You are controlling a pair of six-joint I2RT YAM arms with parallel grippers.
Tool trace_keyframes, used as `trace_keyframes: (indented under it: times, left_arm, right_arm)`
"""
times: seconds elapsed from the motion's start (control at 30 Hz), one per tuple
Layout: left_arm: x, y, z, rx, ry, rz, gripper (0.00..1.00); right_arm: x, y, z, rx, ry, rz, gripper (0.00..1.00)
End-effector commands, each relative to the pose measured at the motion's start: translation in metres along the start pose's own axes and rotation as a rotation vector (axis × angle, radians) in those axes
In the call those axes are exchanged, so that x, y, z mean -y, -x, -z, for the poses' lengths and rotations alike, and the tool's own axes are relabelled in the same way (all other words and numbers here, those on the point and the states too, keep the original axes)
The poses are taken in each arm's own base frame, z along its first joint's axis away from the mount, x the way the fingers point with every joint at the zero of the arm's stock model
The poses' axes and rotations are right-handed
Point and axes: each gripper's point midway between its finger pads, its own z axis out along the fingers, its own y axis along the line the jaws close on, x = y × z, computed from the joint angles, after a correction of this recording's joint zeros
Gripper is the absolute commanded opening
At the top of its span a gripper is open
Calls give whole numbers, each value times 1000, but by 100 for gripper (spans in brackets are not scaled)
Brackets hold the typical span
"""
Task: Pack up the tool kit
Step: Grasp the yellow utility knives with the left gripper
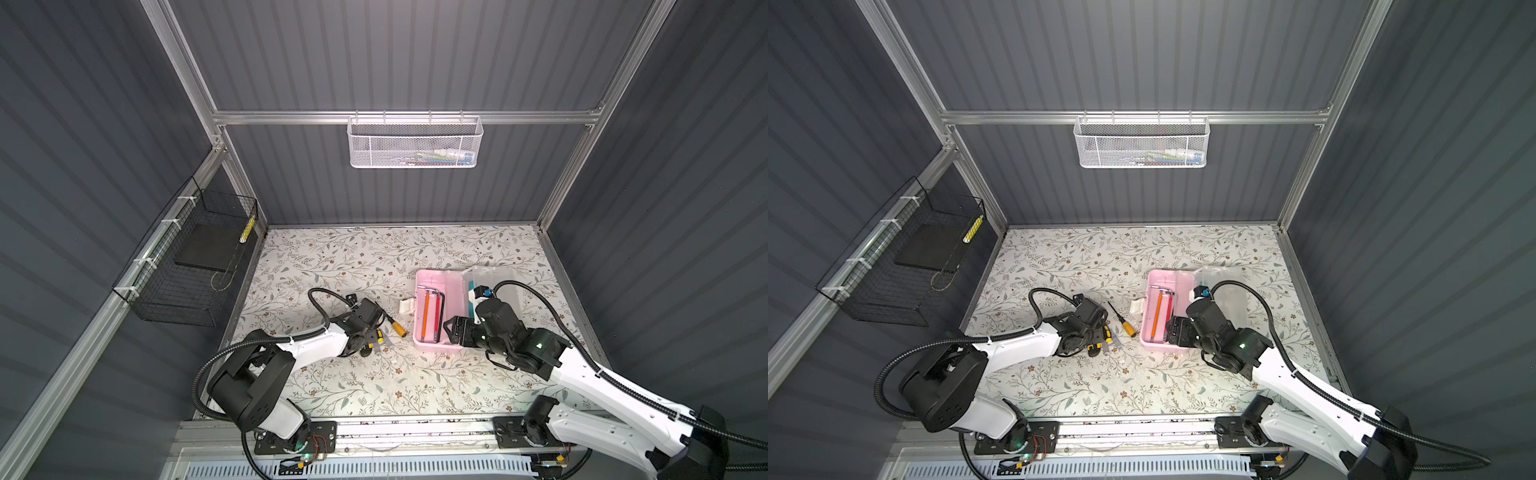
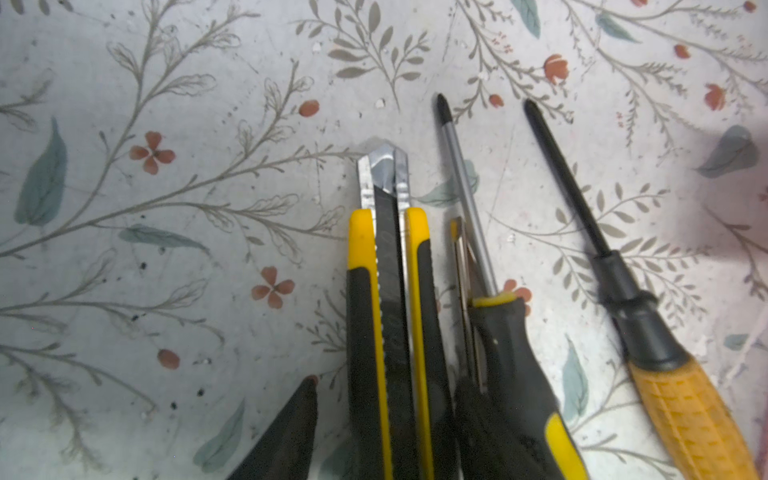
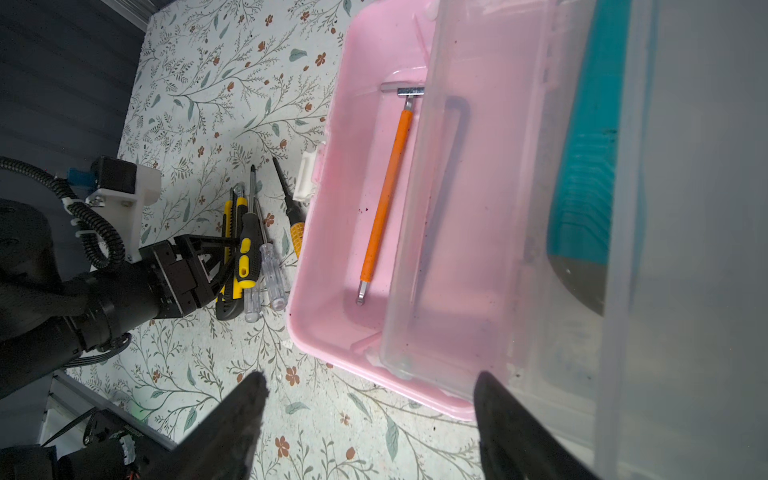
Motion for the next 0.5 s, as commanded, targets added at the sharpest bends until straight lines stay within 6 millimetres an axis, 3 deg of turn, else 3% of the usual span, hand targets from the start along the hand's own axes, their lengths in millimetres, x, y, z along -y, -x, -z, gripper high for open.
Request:
trace_keyframes:
  times: [0.0, 0.33, 0.47]
  left_arm:
    - [-10, -5, -6, -29, 60, -45, 52]
    - [-14, -7, -8, -46, 89, -69, 50]
    - [-17, -9, -8, -56, 103, -83, 42]
  right_arm:
    - [1, -2, -4, 0, -2, -9, 79]
    - [-2, -1, -6, -4, 7, -5, 79]
    - [-3, -2, -9, -9, 13, -6, 79]
